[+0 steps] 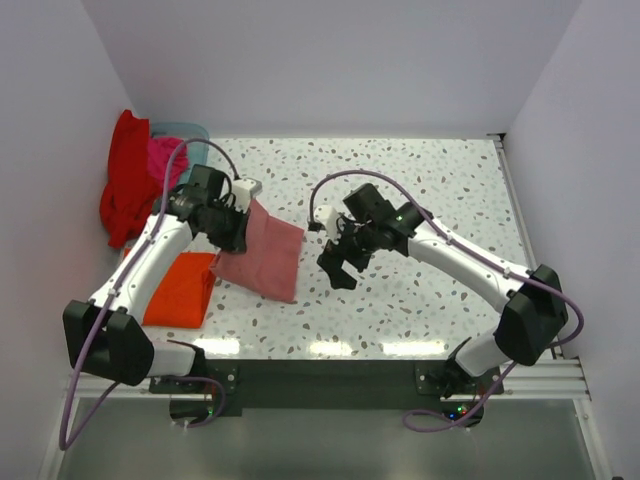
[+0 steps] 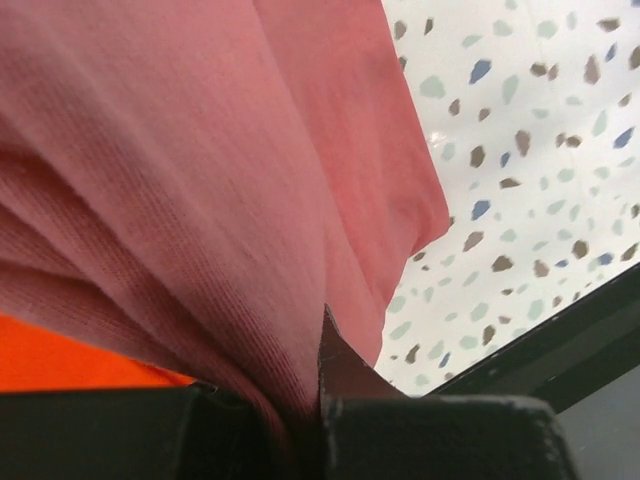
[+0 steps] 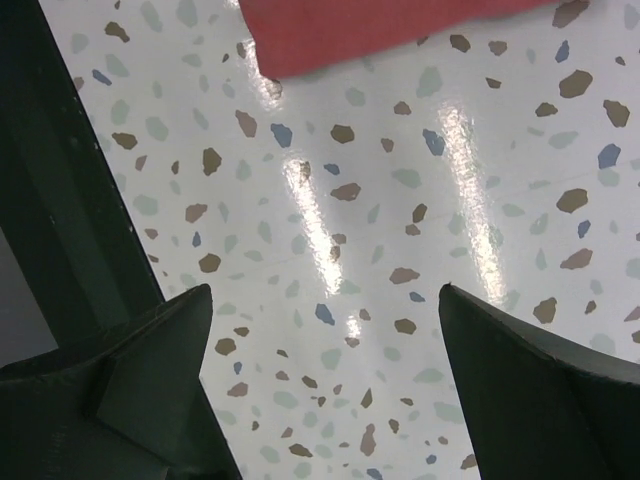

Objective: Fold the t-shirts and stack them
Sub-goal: Neatly place the folded tshirt to the corner

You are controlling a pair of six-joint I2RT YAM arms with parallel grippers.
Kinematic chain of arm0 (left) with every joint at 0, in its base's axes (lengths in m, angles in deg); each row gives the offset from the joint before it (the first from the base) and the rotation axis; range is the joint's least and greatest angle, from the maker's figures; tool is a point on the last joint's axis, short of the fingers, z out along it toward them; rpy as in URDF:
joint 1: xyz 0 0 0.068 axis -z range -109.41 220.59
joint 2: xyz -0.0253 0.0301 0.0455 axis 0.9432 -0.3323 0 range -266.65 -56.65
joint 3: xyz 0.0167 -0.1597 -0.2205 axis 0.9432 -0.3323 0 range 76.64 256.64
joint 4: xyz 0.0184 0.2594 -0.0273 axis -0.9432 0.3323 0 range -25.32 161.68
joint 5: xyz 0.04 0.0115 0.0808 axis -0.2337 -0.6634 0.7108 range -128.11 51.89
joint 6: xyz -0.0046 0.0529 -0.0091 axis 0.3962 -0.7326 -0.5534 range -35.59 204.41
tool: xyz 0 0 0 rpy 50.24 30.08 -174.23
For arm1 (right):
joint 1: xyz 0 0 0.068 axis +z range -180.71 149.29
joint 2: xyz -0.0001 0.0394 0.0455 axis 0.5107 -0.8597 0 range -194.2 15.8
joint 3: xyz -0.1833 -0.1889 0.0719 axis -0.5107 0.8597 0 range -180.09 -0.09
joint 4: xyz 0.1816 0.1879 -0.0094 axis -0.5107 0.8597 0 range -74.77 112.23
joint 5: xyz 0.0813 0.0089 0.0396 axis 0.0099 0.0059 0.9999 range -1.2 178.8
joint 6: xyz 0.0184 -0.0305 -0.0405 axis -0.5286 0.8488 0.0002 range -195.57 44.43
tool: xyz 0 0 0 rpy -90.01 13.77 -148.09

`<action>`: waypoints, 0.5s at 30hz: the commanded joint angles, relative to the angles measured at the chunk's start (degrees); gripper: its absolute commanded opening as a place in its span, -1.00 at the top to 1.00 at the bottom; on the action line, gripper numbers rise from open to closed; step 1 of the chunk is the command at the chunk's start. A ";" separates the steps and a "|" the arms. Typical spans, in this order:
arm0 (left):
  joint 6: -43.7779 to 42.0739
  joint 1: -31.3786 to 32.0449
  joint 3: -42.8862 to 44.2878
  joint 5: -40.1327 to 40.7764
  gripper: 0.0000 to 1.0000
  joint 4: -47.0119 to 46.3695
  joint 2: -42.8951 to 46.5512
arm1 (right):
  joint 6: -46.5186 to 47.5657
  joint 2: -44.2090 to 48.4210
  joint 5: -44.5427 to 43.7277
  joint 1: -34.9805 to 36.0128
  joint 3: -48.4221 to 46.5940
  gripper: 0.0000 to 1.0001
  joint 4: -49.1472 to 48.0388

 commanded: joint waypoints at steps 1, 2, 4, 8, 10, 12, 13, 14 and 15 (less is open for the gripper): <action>-6.99 -1.14 6.30 3.61 1.00 6.10 -0.37 | 3.31 2.32 -3.67 -0.09 1.36 -0.97 1.67; -7.61 -1.49 7.36 3.88 1.00 8.20 -0.37 | 3.58 2.32 -3.76 -0.09 1.62 -0.97 1.76; -9.89 -2.37 10.34 5.45 1.00 10.23 -0.46 | 4.37 2.67 -4.29 -0.18 2.15 -0.97 2.20; -14.55 -6.23 11.24 5.46 1.00 18.03 -0.46 | 5.16 2.76 -4.99 -0.27 3.29 -0.97 2.37; -16.49 -9.74 8.89 2.93 1.00 20.51 -0.02 | 5.60 2.67 -4.99 -0.27 3.64 -0.97 2.29; -18.15 -11.68 6.77 1.07 1.00 22.10 2.25 | 5.51 2.59 -5.17 -0.27 3.91 -0.97 2.29; -18.42 -12.39 4.93 0.46 1.00 22.37 3.05 | 5.60 2.50 -5.08 -0.27 4.00 -0.97 2.20; -18.69 -12.57 3.95 0.36 1.00 22.37 4.10 | 5.60 2.50 -5.08 -0.18 4.08 -0.97 2.20; -18.95 -12.75 3.33 0.19 1.00 22.37 5.85 | 5.60 2.32 -5.08 -0.27 4.17 -0.97 2.20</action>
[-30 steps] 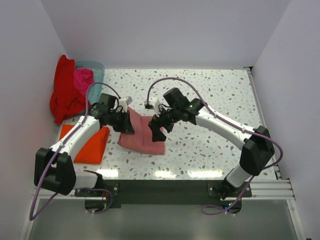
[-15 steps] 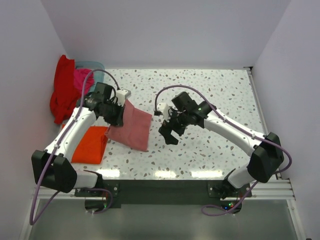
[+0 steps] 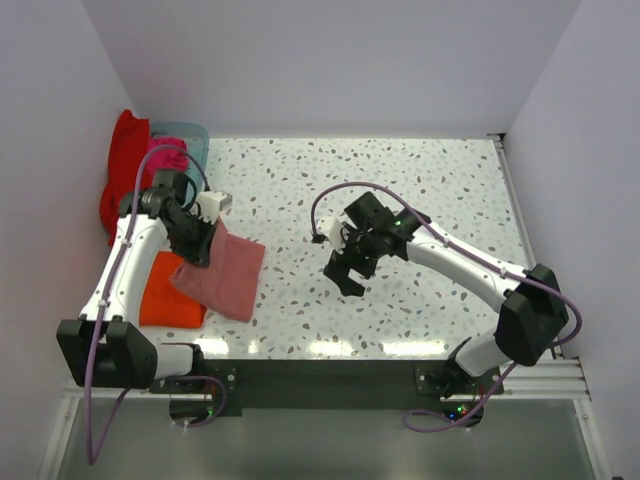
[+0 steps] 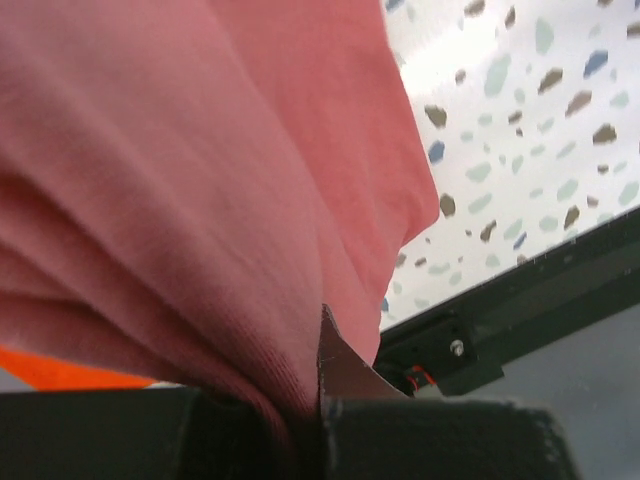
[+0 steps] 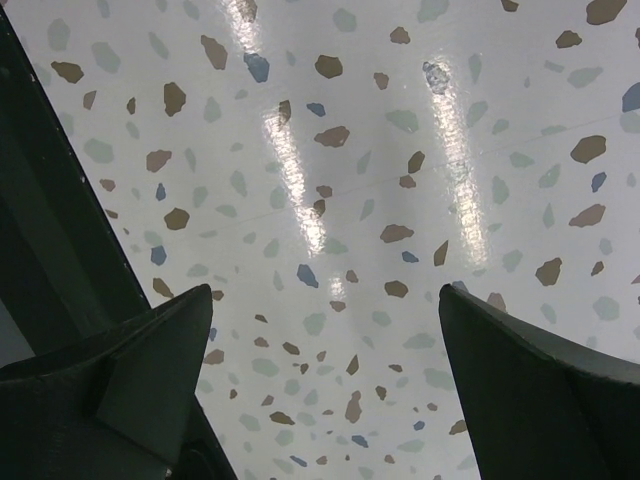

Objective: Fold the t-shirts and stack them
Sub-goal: Neatly place the folded tshirt to the corner

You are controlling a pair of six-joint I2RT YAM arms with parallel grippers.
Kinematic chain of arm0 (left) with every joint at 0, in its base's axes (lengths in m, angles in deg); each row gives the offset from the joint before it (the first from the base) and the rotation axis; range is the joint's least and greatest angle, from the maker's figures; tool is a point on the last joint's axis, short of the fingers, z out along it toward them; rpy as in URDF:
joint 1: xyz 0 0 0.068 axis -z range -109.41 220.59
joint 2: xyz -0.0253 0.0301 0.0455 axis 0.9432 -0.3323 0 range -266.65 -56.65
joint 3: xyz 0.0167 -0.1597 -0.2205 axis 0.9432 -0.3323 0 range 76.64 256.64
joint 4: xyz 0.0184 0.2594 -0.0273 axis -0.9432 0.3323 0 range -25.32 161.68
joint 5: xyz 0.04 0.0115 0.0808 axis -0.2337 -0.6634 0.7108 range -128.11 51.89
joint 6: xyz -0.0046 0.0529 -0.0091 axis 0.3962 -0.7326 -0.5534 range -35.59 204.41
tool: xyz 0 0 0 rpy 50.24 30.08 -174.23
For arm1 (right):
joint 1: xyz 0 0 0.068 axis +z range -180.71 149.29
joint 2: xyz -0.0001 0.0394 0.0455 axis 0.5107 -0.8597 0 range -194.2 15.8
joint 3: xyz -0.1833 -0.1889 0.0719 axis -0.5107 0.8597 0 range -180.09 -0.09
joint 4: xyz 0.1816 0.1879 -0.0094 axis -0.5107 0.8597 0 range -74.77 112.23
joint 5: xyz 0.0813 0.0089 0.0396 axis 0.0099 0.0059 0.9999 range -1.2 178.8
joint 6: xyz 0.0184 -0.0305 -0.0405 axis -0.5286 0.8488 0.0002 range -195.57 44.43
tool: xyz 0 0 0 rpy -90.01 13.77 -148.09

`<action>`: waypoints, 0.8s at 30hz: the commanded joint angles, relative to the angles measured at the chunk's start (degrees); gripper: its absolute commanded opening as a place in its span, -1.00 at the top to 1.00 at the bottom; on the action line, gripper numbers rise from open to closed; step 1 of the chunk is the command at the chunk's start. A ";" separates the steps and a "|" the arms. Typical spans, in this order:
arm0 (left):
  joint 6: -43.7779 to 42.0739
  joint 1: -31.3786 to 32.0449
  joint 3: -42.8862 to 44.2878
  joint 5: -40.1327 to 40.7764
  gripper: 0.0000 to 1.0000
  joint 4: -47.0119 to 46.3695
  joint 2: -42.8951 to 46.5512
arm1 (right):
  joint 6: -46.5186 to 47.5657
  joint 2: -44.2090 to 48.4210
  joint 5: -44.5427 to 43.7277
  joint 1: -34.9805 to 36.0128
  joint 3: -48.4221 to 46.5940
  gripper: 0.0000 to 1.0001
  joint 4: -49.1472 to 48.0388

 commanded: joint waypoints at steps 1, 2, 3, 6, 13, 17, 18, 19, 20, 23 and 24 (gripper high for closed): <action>-3.89 -1.29 -2.46 -2.81 1.00 4.67 6.04 | 1.34 1.60 -1.21 -0.22 0.30 -0.97 0.08; -3.89 -1.47 -2.55 -2.89 1.00 4.58 6.83 | 1.34 1.43 -1.12 -0.22 0.39 -0.97 0.17; -4.07 -1.82 -2.21 -3.16 1.00 4.93 7.97 | 1.34 1.34 -1.21 -0.22 0.31 -0.97 0.25; -3.98 -1.83 0.16 -3.68 1.00 5.63 9.38 | 1.69 0.90 -1.21 -0.22 0.22 -0.97 0.52; -3.28 -1.83 6.14 -0.52 1.00 5.81 10.36 | 2.57 0.28 -1.21 -0.22 -0.31 -0.97 1.31; -2.22 -1.83 7.38 -0.61 1.00 5.81 10.62 | 3.18 0.11 -1.30 -0.14 -0.40 -0.97 2.01; -1.35 -1.83 7.38 -0.70 1.00 5.81 10.97 | 3.27 0.11 -1.39 -0.22 -0.31 -0.97 1.92; -1.17 -1.83 7.12 -0.35 1.00 5.81 11.14 | 3.36 0.11 -1.39 -0.22 -0.22 -0.97 1.92; -1.17 -1.83 6.85 0.00 1.00 5.72 11.49 | 3.45 0.19 -1.39 -0.22 -0.14 -0.97 1.92; -0.82 -3.04 7.11 0.36 1.00 5.90 12.02 | 3.45 0.28 -1.47 -0.22 0.22 -0.97 1.75; -0.90 -3.06 7.29 0.36 1.00 5.90 12.02 | 3.45 0.28 -1.65 -0.22 0.30 -0.97 1.66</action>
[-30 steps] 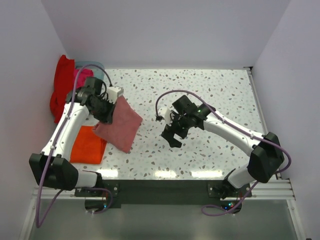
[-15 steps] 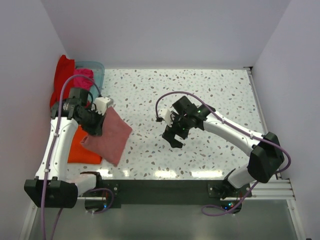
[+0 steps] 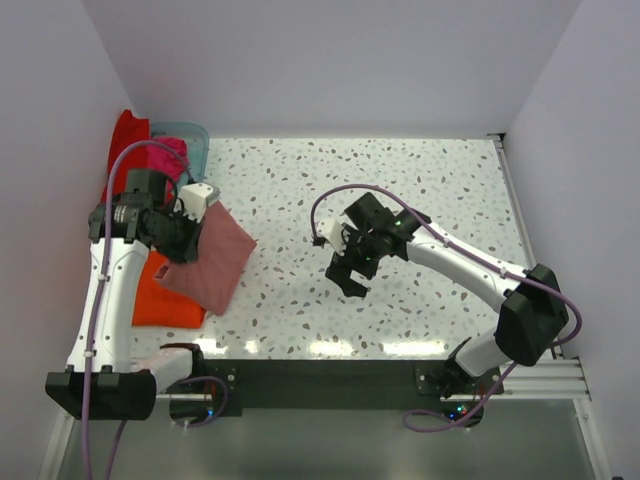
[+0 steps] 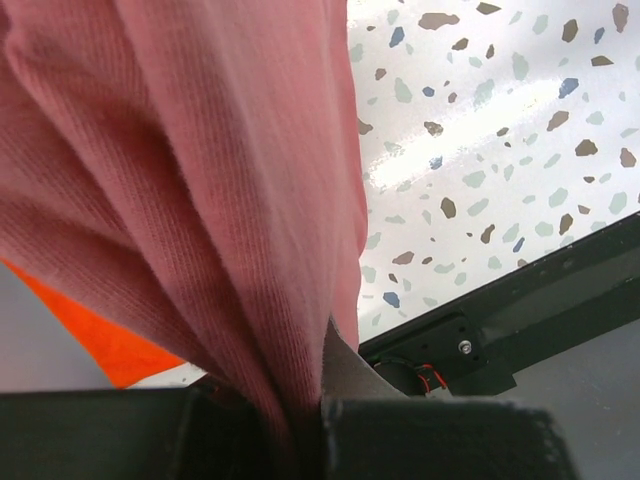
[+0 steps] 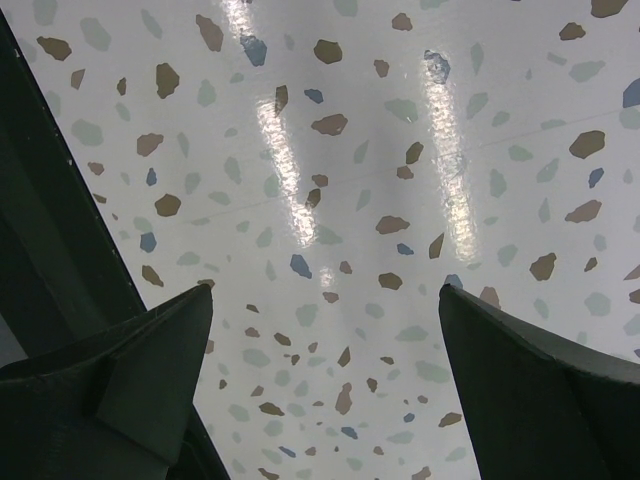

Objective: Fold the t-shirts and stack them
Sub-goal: Neatly place the folded tshirt to the corner

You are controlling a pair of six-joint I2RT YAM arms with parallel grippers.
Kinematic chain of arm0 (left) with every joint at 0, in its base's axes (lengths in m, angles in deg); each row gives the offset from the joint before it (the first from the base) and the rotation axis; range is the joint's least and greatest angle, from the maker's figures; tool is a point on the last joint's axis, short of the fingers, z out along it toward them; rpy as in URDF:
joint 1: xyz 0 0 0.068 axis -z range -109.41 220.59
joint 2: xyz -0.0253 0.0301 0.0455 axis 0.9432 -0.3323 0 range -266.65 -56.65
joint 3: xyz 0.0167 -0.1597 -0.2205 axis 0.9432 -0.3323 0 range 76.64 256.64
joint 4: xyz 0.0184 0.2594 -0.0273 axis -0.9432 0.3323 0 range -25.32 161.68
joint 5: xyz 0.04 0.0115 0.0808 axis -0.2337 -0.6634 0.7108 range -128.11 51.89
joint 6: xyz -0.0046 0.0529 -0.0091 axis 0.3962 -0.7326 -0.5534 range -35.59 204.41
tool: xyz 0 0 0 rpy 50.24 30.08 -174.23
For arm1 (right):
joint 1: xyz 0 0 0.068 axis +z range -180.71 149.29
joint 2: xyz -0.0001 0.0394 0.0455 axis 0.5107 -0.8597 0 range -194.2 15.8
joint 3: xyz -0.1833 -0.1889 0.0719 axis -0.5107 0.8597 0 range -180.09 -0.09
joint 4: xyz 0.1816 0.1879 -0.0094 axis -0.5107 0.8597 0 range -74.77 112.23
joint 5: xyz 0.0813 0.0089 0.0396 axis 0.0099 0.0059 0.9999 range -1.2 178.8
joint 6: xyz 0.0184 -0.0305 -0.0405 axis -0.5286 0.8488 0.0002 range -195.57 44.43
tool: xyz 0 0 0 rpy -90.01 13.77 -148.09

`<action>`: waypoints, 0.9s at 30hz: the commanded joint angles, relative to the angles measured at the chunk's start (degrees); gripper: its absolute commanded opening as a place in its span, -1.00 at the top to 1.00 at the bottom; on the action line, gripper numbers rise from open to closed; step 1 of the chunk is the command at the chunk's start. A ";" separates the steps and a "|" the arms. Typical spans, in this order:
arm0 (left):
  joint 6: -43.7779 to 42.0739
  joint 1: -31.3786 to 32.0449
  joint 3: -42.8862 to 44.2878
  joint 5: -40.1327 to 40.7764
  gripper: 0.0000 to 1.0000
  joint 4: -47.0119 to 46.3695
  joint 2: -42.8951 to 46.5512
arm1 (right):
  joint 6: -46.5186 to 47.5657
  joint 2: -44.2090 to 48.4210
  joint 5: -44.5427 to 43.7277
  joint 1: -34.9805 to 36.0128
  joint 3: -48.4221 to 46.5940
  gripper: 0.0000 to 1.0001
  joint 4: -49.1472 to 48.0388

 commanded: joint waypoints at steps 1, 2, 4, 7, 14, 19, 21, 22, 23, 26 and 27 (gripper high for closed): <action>1.28 -1.39 2.74 0.18 1.00 -0.31 1.99 | 1.02 0.28 -0.89 -0.22 0.22 -0.97 0.65; 1.28 -1.40 2.74 0.18 1.00 -0.31 2.25 | 1.02 0.28 -0.97 -0.14 0.22 -0.97 0.65; 1.19 -1.39 2.13 0.36 1.00 -0.40 3.04 | 1.02 0.28 -0.89 -0.22 0.13 -0.97 0.74; 1.02 -1.39 2.30 1.76 1.00 -0.31 4.63 | 0.94 0.11 -0.80 -0.22 -0.13 -0.97 0.65; -1.00 -2.10 1.25 4.49 1.00 -0.40 4.89 | 0.58 -1.04 -0.89 -0.22 -0.83 -0.97 -0.14; -2.58 -4.03 -1.91 4.66 1.00 -0.66 4.63 | 0.50 -1.48 -0.89 -0.31 -1.45 -0.97 0.30; -3.11 -5.52 -2.79 4.84 1.00 -1.10 4.54 | 0.50 -1.65 -0.80 -0.22 -1.63 -0.97 0.48; -3.20 -6.05 -3.23 5.01 1.00 -1.89 4.37 | 0.50 -1.83 -0.71 -0.22 -1.63 -0.97 0.48; -3.29 -6.66 -3.67 5.10 1.00 -2.24 4.19 | 0.50 -1.83 -0.62 -0.22 -1.72 -0.97 0.48; -3.11 -9.91 -4.73 5.19 1.00 -3.47 3.14 | 0.50 -2.09 -0.53 -0.22 -1.80 -0.97 0.39; -2.94 -11.40 -4.55 4.84 1.00 -3.65 2.79 | 0.50 -2.09 -0.45 -0.22 -1.80 -0.97 0.39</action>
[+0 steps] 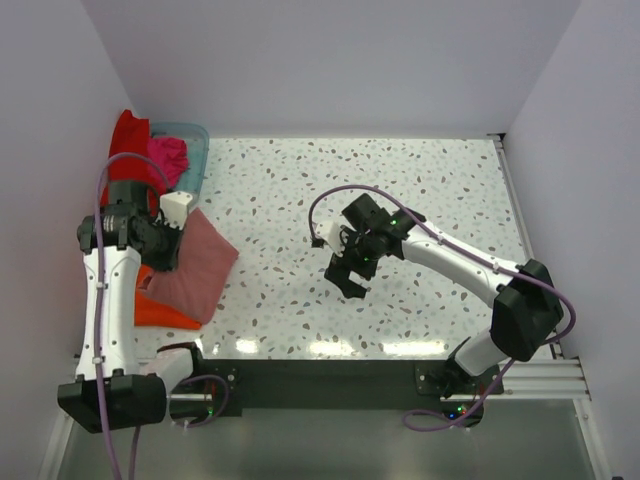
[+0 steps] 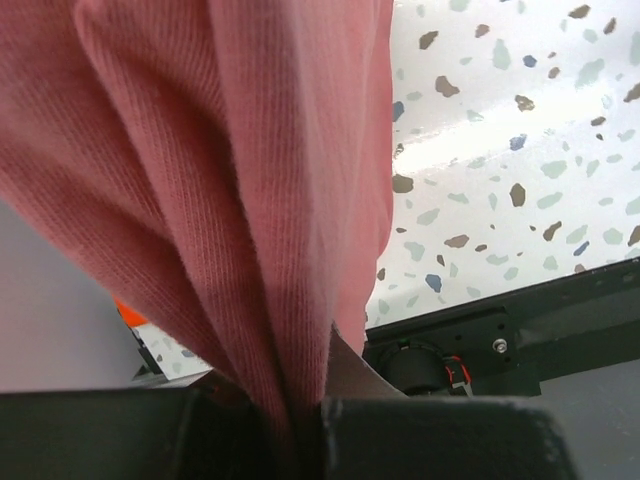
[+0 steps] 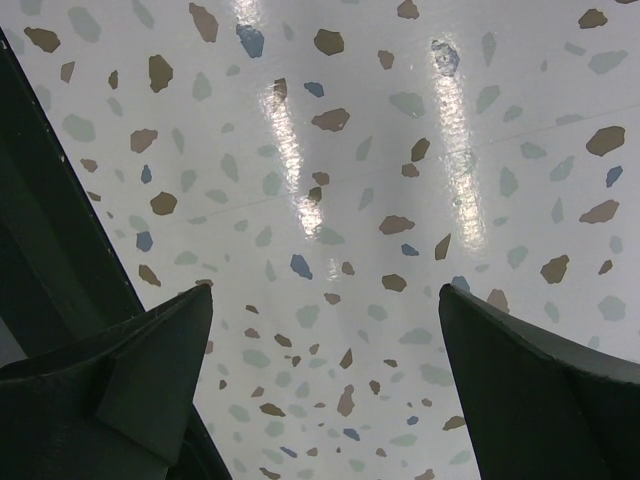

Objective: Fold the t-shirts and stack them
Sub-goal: Neatly place the folded tshirt to the corner

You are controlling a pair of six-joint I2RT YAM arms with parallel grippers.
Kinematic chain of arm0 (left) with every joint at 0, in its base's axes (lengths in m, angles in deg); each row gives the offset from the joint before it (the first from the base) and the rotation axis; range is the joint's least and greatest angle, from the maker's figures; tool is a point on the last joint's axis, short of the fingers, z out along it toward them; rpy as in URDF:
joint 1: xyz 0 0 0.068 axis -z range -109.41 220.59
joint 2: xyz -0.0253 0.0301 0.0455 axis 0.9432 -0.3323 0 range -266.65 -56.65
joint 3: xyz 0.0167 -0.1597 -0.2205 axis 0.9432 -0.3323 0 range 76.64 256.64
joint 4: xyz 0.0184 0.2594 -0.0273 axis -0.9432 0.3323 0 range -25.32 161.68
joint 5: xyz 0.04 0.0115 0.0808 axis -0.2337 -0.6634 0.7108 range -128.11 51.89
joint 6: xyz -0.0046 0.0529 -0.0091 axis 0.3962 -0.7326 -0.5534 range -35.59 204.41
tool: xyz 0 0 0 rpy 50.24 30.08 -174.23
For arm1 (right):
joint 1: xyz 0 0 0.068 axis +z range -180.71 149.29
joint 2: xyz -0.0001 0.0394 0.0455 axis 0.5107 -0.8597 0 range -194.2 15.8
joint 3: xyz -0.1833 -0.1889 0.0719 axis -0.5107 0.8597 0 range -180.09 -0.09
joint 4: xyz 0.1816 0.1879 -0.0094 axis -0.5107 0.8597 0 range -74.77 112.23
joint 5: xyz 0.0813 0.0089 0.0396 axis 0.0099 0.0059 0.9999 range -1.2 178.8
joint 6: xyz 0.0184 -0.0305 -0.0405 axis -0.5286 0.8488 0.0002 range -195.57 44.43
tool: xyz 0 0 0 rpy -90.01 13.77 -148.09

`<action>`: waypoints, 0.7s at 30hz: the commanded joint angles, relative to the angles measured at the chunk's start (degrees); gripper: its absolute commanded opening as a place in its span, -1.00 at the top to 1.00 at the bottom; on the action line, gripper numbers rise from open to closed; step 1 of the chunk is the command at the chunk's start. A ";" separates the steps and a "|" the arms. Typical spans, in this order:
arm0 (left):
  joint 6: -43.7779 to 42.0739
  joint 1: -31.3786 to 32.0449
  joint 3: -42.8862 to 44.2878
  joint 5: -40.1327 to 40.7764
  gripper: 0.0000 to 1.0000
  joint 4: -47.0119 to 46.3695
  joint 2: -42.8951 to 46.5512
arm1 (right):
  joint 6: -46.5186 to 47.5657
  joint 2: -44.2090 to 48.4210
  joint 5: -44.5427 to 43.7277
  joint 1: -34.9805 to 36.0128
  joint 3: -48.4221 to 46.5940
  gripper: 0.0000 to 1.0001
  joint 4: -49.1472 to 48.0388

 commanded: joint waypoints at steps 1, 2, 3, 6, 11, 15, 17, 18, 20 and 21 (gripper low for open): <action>-0.93 -3.76 0.21 -0.10 1.00 -3.65 -0.78 | 0.47 -0.08 -0.32 -0.22 -1.72 -0.97 0.43; -1.10 -4.55 0.39 -0.10 1.00 -3.83 -1.39 | 0.47 -0.17 -0.31 -0.22 -1.63 -0.97 0.52; -1.36 -6.30 0.48 -0.54 1.00 -4.00 -1.74 | 0.47 -0.08 -0.31 -0.22 -1.54 -0.97 0.44; -3.29 -10.60 0.39 -1.33 1.00 -4.44 -3.32 | 0.47 0.09 -0.40 -0.22 -1.54 -0.97 0.52; -7.51 -15.63 0.57 -2.74 1.00 -4.71 -5.87 | 0.56 0.18 -0.49 -0.22 -1.19 -0.97 0.44; -11.03 -19.58 -0.75 -3.09 1.00 -5.76 -7.55 | 0.39 0.01 -0.40 -0.14 -1.36 -0.97 0.44; -13.04 -20.73 -2.15 -2.65 1.00 -7.87 -8.34 | 0.39 0.09 -0.40 -0.22 -1.37 -0.97 0.44; -13.75 -22.04 -2.68 -2.22 1.00 -8.66 -8.60 | 0.39 0.01 -0.32 -0.22 -1.36 -0.97 0.44; -15.77 -24.06 -4.61 -1.78 1.00 -11.12 -9.39 | 0.39 -0.08 -0.40 -0.14 -1.37 -0.97 0.61; -16.48 -24.68 -5.32 -1.16 1.00 -13.13 -9.48 | 0.47 -0.08 -0.32 -0.22 -1.36 -0.97 0.61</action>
